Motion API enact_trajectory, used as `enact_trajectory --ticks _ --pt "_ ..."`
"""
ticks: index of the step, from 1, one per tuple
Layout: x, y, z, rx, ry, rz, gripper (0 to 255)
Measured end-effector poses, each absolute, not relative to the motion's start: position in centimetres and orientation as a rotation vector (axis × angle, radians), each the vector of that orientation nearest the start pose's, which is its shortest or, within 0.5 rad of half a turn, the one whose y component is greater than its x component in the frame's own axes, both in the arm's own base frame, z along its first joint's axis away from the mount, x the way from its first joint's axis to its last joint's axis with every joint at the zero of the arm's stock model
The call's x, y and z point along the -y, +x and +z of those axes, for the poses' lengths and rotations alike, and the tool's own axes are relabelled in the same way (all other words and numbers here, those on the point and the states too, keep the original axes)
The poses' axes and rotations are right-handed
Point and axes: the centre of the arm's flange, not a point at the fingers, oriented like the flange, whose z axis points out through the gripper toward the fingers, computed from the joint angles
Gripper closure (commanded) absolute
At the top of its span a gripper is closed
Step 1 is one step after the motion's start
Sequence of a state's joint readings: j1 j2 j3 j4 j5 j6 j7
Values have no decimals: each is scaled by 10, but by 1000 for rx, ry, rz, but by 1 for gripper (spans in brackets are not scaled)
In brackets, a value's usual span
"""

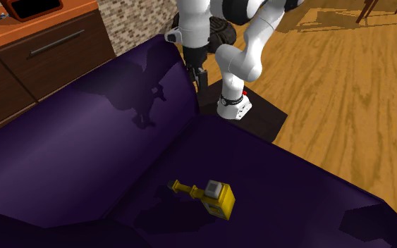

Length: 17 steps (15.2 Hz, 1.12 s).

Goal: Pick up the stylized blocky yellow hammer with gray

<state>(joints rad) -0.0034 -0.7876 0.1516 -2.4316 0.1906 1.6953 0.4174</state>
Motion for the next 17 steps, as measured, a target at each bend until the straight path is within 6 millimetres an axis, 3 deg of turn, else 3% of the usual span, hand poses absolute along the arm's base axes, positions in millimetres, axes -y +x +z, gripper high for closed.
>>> enact_trajectory --ticks 9,17 --pt "-176 356 513 -830 -2931 -79 0" --pt "-254 415 476 -1109 -2833 -117 0"
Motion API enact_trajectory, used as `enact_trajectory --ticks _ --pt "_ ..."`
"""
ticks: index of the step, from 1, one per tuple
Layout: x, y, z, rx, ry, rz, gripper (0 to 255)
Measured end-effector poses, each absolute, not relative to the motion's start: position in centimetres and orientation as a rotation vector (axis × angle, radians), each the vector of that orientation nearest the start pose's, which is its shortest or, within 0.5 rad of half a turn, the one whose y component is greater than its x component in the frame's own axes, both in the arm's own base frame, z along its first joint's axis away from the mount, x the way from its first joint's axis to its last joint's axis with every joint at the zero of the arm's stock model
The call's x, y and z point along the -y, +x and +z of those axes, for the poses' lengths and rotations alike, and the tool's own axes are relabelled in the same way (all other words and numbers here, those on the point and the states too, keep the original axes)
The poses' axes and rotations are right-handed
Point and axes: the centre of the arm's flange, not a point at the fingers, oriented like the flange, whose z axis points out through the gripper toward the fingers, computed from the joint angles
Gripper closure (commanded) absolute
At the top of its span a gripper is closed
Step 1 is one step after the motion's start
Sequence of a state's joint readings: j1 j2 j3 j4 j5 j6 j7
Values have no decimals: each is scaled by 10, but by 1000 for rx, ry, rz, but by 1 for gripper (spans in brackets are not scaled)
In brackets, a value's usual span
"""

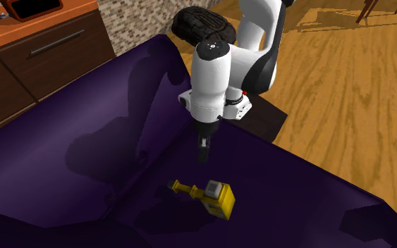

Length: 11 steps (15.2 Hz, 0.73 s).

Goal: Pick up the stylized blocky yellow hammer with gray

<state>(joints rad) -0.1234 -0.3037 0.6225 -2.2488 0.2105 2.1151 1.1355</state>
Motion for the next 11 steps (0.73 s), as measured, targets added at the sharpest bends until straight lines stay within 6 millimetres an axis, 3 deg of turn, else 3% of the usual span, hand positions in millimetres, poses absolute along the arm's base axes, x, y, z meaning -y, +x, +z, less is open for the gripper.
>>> enact_trajectory --ticks 6,8,11 --pt "-304 468 446 -1311 -2741 -141 0" --pt "-315 484 438 -1373 -2711 -149 0" --pt "-321 493 421 -1400 -2696 -154 0"
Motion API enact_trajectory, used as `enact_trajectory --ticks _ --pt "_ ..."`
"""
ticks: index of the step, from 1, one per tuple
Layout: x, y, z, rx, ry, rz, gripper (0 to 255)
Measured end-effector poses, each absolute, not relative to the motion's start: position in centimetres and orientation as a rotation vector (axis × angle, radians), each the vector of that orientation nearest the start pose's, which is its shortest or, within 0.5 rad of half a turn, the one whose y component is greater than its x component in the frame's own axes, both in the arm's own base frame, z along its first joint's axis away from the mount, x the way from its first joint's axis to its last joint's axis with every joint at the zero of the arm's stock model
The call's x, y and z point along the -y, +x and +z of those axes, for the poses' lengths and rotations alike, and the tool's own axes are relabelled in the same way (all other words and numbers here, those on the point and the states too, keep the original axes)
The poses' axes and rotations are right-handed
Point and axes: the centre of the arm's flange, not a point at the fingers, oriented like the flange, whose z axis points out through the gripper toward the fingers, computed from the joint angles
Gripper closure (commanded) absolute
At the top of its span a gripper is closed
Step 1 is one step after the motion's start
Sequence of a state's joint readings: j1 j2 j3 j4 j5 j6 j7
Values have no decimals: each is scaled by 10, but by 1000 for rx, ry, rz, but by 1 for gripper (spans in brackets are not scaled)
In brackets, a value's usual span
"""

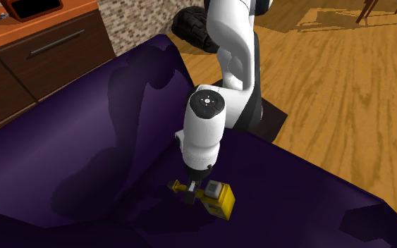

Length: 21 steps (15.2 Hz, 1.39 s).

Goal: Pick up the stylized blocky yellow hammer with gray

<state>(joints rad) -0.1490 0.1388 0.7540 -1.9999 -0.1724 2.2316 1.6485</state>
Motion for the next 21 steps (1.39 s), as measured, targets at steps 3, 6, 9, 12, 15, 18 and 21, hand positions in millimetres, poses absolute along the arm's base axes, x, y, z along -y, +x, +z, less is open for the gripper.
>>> enact_trajectory --ticks 3,6,9,12,15,18,21 --pt "-322 494 405 -1403 -2694 -155 0" --pt "-322 494 394 -1404 -2693 -155 255" --pt "-321 494 393 -1403 -2693 -156 255" --pt "-321 493 393 -1403 -2693 -156 255" --pt "-321 493 393 -1403 -2693 -156 255" --pt "-321 494 399 -1404 -2694 -155 255" --pt "-321 493 413 -1404 -2694 -155 255"
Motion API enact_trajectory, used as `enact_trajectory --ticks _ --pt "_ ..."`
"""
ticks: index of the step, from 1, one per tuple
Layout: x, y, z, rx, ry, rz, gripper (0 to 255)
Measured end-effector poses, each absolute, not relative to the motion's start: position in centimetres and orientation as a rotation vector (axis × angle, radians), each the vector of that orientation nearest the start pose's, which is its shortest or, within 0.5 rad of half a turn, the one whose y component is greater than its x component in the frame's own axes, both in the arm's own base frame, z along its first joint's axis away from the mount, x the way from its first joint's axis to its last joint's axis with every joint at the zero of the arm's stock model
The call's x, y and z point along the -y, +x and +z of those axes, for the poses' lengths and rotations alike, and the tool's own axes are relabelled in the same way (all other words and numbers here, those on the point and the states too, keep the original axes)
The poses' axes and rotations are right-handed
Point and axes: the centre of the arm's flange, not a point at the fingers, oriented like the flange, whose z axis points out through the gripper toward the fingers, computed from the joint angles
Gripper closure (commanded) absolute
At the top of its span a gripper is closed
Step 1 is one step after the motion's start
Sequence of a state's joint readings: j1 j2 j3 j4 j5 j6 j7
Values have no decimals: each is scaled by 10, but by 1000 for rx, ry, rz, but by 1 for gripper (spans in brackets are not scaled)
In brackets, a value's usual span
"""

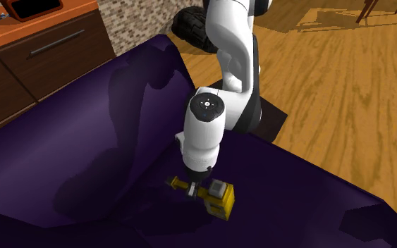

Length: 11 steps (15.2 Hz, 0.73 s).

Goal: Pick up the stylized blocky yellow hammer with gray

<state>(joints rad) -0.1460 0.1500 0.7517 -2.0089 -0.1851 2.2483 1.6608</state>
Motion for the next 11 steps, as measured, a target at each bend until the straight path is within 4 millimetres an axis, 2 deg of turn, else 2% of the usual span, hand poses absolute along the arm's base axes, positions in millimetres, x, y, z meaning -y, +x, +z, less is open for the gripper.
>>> enact_trajectory --ticks 11 --pt "-321 494 469 -1404 -2693 -155 255"
